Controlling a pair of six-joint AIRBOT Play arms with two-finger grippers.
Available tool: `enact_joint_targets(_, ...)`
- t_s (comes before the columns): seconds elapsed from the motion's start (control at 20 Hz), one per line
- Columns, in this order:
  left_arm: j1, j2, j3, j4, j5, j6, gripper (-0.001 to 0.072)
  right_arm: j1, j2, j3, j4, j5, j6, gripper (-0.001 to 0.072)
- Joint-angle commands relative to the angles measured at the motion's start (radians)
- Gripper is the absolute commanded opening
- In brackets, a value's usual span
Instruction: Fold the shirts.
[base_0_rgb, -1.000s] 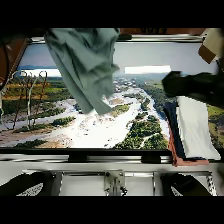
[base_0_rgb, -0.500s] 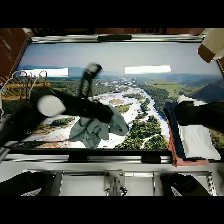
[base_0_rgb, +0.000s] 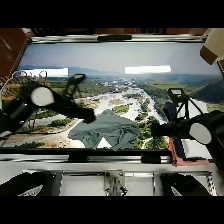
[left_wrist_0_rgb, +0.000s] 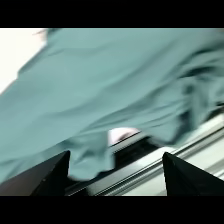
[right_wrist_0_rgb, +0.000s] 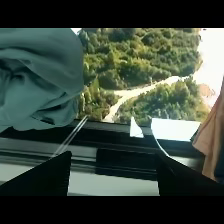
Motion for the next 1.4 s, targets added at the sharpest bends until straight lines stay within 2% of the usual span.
enact_joint_targets(0.0, 0.257, 0.128, -0.08, 0.061, -0.148, 0.048, 0.0704, 0.0, -0.034, -0.069, 0.012, -0.039, -0.007, 0.0628)
enact_joint_targets(0.2, 0.477, 0.19, -0.373, 0.058, -0.134, 0.049, 0.0705, 0.0, -0.055, -0.13, 0.031, -0.148, -0.007, 0.0628)
enact_joint_targets(0.3, 0.517, 0.189, -0.492, 0.013, -0.061, 0.049, 0.0704, 0.0, -0.068, -0.146, 0.055, -0.192, -0.007, 0.0628)
enact_joint_targets(0.45, 0.502, 0.183, -0.59, -0.108, 0.126, 0.048, 0.0704, 0.0, -0.104, -0.146, 0.089, -0.236, -0.011, 0.0628)
enact_joint_targets(0.6, 0.435, 0.146, -0.614, -0.188, 0.253, 0.048, 0.0704, 0.0, -0.163, -0.146, 0.133, -0.259, -0.032, 0.0628)
enact_joint_targets(0.85, 0.358, 0.051, -0.613, -0.204, 0.382, 0.034, 0.0704, 0.0, -0.262, -0.146, 0.158, -0.262, -0.065, 0.0628)
enact_joint_targets(1.05, 0.358, 0.007, -0.613, -0.21, 0.403, 0.034, 0.0689, 0.0, -0.319, -0.146, 0.222, -0.307, -0.068, 0.0629)
enact_joint_targets(1.15, 0.358, 0.001, -0.613, -0.209, 0.406, 0.05, 0.0335, 0.0, -0.358, -0.146, 0.251, -0.354, -0.068, 0.0629)
enact_joint_targets(1.2, 0.358, 0.002, -0.613, -0.21, 0.417, 0.049, 0.0234, 0.0, -0.38, -0.146, 0.258, -0.37, -0.068, 0.0629)
enact_joint_targets(1.25, 0.358, 0.002, -0.613, -0.209, 0.426, 0.049, 0.0191, 0.0, -0.405, -0.146, 0.267, -0.389, -0.068, 0.0629)
enact_joint_targets(1.35, 0.358, 0.002, -0.613, -0.209, 0.428, 0.05, 0.0037, 0.0, -0.452, -0.146, 0.297, -0.426, -0.068, 0.0629)
